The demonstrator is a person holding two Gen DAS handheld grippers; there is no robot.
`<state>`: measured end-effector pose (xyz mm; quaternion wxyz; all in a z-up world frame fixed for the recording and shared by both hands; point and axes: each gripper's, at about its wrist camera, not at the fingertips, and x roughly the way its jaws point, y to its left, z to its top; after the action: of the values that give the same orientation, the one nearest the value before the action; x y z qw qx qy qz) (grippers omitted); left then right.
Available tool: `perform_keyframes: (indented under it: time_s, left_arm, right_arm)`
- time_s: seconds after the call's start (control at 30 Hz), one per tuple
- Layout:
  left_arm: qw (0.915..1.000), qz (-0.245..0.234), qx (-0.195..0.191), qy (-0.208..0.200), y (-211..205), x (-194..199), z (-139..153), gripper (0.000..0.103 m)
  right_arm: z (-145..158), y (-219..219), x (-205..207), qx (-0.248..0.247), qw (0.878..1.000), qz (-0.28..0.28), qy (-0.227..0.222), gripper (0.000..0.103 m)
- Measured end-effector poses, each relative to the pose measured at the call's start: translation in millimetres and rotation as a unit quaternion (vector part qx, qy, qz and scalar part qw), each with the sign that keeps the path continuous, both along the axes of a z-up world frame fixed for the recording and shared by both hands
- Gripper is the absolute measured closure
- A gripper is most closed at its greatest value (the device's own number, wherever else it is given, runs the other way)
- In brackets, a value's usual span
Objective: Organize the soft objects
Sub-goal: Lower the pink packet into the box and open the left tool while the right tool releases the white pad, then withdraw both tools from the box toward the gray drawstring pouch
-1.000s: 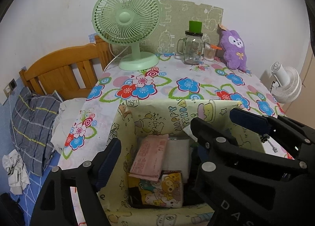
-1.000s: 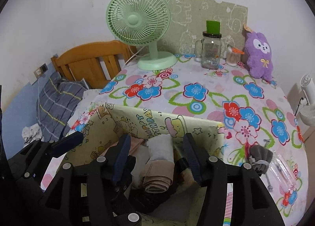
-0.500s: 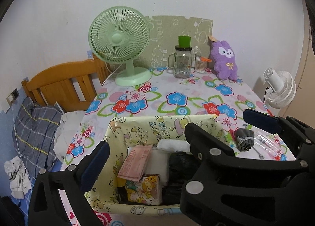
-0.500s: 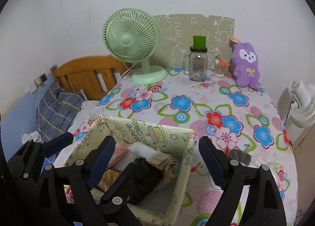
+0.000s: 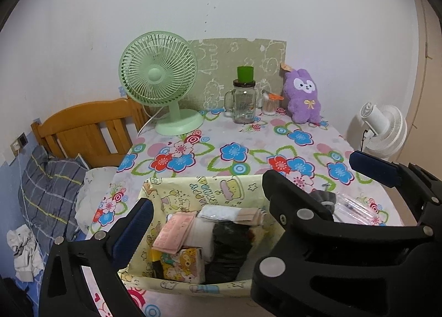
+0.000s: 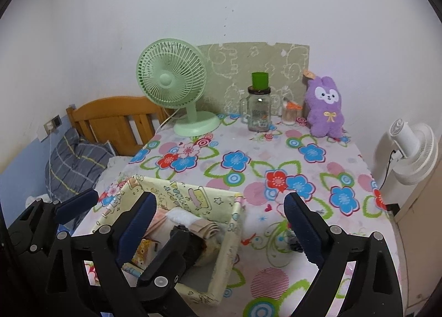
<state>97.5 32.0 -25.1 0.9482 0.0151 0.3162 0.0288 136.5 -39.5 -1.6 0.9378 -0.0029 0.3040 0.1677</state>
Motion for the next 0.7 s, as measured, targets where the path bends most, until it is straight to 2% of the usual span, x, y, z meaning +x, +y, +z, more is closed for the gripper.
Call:
perform_keyframes:
  time_s: [0.7]
  left_arm:
    - [0.9986, -0.041, -0.011, -0.031, -62, -10, 8, 0.000]
  right_arm:
    - [8, -68, -18, 0.004, 0.999, -0.044, -0.018, 0.008]
